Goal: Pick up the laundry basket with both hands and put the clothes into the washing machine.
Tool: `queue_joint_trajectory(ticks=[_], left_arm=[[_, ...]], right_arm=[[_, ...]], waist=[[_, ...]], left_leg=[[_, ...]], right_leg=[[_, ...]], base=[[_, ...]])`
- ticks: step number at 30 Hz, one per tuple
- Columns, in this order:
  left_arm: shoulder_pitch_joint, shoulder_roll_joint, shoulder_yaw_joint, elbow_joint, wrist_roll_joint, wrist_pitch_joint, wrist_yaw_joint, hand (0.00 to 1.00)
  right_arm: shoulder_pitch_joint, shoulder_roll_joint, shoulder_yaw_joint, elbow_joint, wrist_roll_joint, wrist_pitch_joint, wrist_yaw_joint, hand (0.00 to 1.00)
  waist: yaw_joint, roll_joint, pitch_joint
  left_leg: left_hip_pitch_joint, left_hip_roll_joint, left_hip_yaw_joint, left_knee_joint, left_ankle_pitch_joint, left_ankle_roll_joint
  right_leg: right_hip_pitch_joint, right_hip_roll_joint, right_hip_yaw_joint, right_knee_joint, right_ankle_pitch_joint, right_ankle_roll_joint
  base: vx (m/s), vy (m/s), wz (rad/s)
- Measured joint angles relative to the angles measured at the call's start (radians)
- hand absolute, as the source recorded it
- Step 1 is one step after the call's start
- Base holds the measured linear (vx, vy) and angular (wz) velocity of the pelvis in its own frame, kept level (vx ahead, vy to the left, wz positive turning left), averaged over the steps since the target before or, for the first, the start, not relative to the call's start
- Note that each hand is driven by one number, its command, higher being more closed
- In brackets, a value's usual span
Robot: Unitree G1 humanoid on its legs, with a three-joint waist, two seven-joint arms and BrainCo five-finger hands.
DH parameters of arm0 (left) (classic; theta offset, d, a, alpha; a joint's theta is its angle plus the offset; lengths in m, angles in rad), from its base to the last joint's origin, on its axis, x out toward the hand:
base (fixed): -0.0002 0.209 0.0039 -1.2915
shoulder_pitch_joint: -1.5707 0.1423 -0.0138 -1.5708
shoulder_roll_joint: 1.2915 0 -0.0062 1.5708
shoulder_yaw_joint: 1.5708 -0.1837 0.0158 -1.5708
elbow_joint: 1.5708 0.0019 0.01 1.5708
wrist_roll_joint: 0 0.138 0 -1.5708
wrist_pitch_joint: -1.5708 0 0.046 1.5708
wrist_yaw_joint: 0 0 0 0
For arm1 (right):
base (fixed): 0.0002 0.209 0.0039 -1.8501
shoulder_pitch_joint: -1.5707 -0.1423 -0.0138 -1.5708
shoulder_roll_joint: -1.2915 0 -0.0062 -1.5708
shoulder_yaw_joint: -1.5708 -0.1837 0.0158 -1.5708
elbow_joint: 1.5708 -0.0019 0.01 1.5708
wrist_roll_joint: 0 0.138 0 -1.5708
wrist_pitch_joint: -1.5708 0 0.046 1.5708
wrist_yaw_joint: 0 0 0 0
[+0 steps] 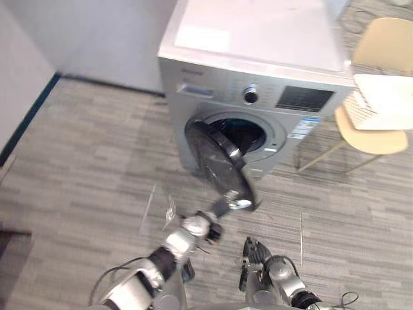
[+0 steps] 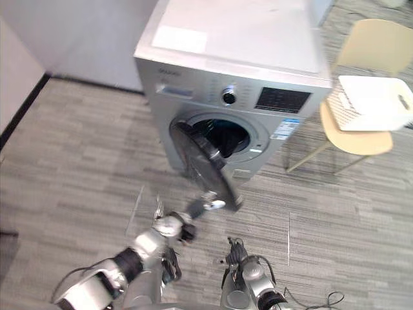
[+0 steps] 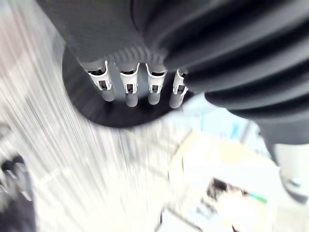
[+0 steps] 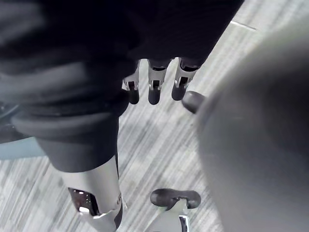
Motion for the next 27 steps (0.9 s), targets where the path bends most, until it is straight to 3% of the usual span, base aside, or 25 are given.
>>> queue_joint_trajectory(ticks=[2, 4, 12, 20, 22, 24, 25, 26, 27], left_arm=[[-0.026, -0.062, -0.040, -0.001, 0.000, -0.004, -0.021, 0.00], [-0.023, -0.095, -0.066, -0.003, 0.001, -0.016, -0.043, 0.00], [0.051, -0.015, -0.023, -0.002, 0.006, -0.016, -0.065, 0.00], [0.206, 0.094, 0.101, -0.086, 0.013, -0.039, -0.089, 0.00], [0.194, 0.086, 0.090, 0.064, 0.212, -0.049, -0.120, 0.00], [0.099, 0.057, 0.062, 0.275, 0.520, -0.057, -0.117, 0.00], [0.030, 0.043, 0.069, 0.378, 0.674, -0.054, -0.086, 0.00], [-0.004, 0.044, 0.077, 0.413, 0.746, -0.053, -0.062, 0.00], [-0.112, 0.070, 0.170, 0.490, 0.898, -0.052, -0.004, 0.00]], right_arm=[[0.007, -0.017, -0.008, 0.003, 0.000, -0.001, -0.002, 0.00], [0.020, -0.036, -0.035, 0.025, 0.000, -0.001, -0.001, 0.00], [0.045, -0.051, -0.164, 0.065, -0.040, -0.002, -0.001, 0.00], [0.047, -0.068, -0.182, 0.080, -0.065, -0.004, -0.003, 0.00], [0.020, -0.085, -0.152, 0.081, -0.064, -0.004, -0.002, 0.00], [-0.051, -0.089, -0.102, 0.078, -0.060, -0.005, -0.004, 0.00], [-0.107, -0.083, -0.061, 0.063, -0.040, -0.007, -0.010, 0.00], [-0.132, -0.076, -0.043, 0.045, -0.024, -0.010, -0.018, 0.00], [-0.157, -0.056, 0.006, -0.077, 0.019, -0.033, -0.040, 0.00]], waist=[[-0.017, 0.015, -0.012], [-0.020, 0.053, -0.045], [-0.036, 0.131, -0.099], [-0.030, 0.131, -0.099], [-0.037, 0.142, -0.092], [-0.046, 0.151, -0.041], [-0.061, 0.144, -0.003], [-0.066, 0.130, 0.012], [-0.068, 0.080, 0.060]], left_leg=[[0.038, -0.003, 0.018, -0.020, -0.003, -0.002], [0.071, -0.004, 0.022, -0.045, 0.000, -0.007], [0.141, -0.002, -0.034, -0.081, 0.014, -0.021], [0.164, 0.000, -0.122, -0.107, 0.024, -0.039], [0.145, 0.018, -0.121, -0.099, 0.024, -0.044], [0.101, 0.049, -0.084, -0.057, 0.015, -0.055], [0.062, 0.068, -0.044, -0.032, 0.012, -0.056], [0.042, 0.076, -0.021, -0.025, 0.011, -0.057], [-0.001, 0.104, 0.066, -0.017, 0.006, -0.065]], right_leg=[[0.028, 0.001, 0.006, -0.025, 0.000, 0.000], [0.056, 0.012, 0.009, -0.060, 0.002, -0.003], [0.160, 0.050, -0.017, -0.131, 0.053, -0.008], [0.232, 0.071, -0.096, -0.153, 0.029, -0.027], [0.200, 0.081, -0.088, -0.140, 0.024, -0.034], [0.110, 0.095, -0.035, -0.076, 0.018, -0.042], [0.029, 0.105, 0.018, -0.031, 0.018, -0.044], [-0.018, 0.109, 0.046, -0.015, 0.020, -0.046], [-0.123, 0.129, 0.141, 0.000, 0.039, -0.049]], base=[[0.03, 0.033, -0.34], [0.06, -0.021, -0.28], [0.12, -0.074, 0.05], [0.06, -0.065, 0.24], [-0.11, -0.067, -0.15], [-0.18, -0.006, -0.69], [-0.21, 0.022, -0.96], [-0.23, 0.005, -1.57], [-0.20, -0.037, -1.53]])
